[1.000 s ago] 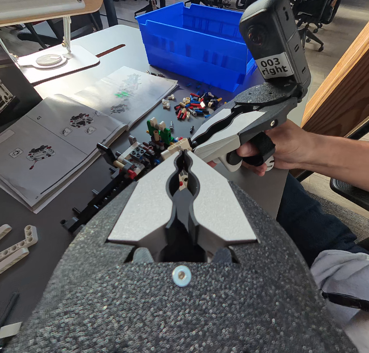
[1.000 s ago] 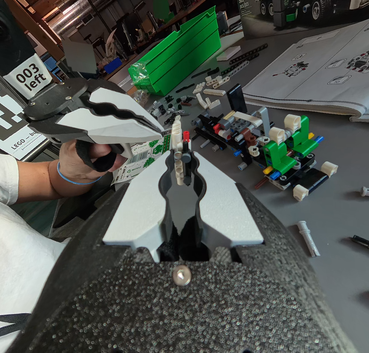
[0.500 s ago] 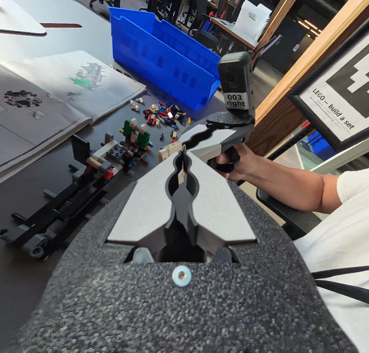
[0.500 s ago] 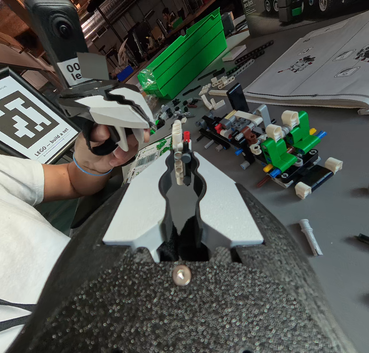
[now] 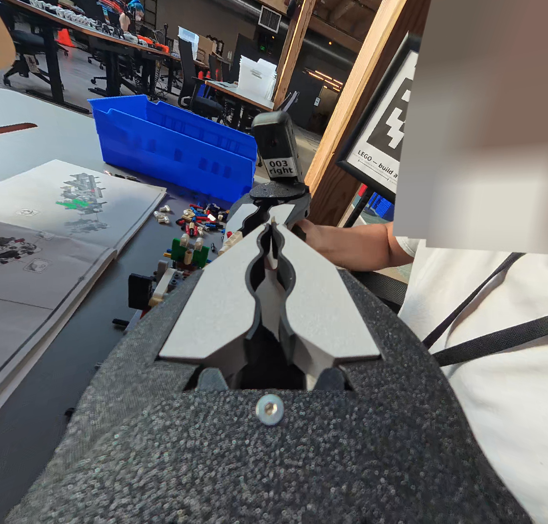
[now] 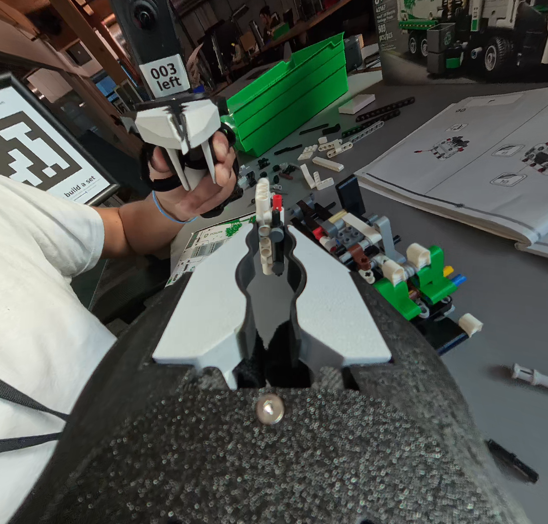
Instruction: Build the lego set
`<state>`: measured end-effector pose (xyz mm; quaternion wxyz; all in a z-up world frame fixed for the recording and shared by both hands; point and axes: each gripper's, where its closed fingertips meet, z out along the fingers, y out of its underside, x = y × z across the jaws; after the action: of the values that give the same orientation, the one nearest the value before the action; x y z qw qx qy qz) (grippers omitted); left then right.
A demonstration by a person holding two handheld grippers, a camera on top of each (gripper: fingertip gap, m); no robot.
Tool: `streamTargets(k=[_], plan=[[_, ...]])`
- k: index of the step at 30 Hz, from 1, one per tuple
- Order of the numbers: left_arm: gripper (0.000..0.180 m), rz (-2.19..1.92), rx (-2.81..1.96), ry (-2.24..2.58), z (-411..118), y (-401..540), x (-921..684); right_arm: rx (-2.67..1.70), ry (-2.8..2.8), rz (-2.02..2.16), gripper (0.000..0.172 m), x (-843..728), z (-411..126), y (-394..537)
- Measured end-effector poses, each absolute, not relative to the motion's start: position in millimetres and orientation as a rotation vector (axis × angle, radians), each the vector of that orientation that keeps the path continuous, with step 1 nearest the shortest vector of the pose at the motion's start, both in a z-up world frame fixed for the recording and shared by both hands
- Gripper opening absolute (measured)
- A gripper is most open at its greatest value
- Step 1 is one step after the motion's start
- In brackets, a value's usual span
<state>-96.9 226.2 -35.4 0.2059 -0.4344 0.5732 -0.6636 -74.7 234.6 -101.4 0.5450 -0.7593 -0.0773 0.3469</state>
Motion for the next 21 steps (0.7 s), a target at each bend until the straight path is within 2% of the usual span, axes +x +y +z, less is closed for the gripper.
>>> streamTargets(k=[8, 15, 21], plan=[[0.0, -1.816, -1.207, 1.383, -14.8, 301.7, -112.3, -1.85, -0.483, 0.733, 0.014, -93.8, -69.9, 284.3], [0.0, -1.861, -1.262, 1.32, -29.9, 319.9, -120.5, -1.884, -0.353, 0.906, 0.013, -121.6, -91.4, 296.1], [0.0, -1.904, -1.318, 1.38, -45.5, 300.2, -117.4, -1.804, -0.353, 0.872, 0.013, -129.8, -98.1, 283.1]])
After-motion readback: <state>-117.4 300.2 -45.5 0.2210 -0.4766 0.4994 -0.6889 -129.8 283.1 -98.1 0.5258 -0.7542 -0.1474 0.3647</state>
